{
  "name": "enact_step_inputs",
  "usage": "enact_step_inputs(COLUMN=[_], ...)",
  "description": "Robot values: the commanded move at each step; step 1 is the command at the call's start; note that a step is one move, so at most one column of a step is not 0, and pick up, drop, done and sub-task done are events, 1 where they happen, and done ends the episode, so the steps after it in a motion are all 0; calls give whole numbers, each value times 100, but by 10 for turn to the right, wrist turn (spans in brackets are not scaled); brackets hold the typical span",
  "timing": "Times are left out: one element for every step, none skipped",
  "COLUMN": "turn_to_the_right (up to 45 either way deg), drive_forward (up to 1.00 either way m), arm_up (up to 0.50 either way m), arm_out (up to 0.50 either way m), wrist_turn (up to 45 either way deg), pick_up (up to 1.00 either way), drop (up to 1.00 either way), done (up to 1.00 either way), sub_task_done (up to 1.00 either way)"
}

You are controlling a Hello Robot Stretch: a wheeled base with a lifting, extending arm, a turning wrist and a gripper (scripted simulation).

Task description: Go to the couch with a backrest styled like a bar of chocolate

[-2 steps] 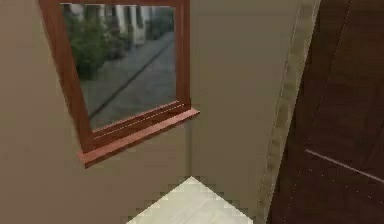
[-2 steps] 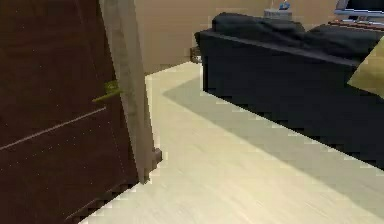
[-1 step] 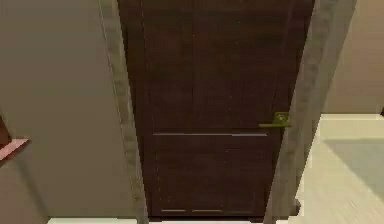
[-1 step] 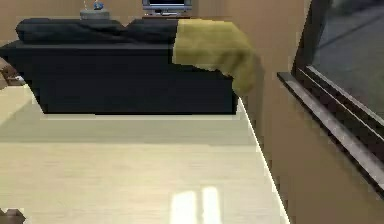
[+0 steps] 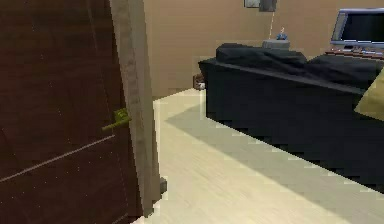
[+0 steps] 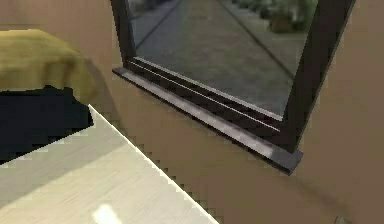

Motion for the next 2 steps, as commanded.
enact_step_inputs(turn_to_the_right=[90, 0], drive_forward=[0, 15], arm_up=[0, 0], arm_out=[0, 0], wrist_turn=[0, 0], pick_up=[0, 0], drop=[0, 0], done=[0, 0], sub_task_done=[0, 0])
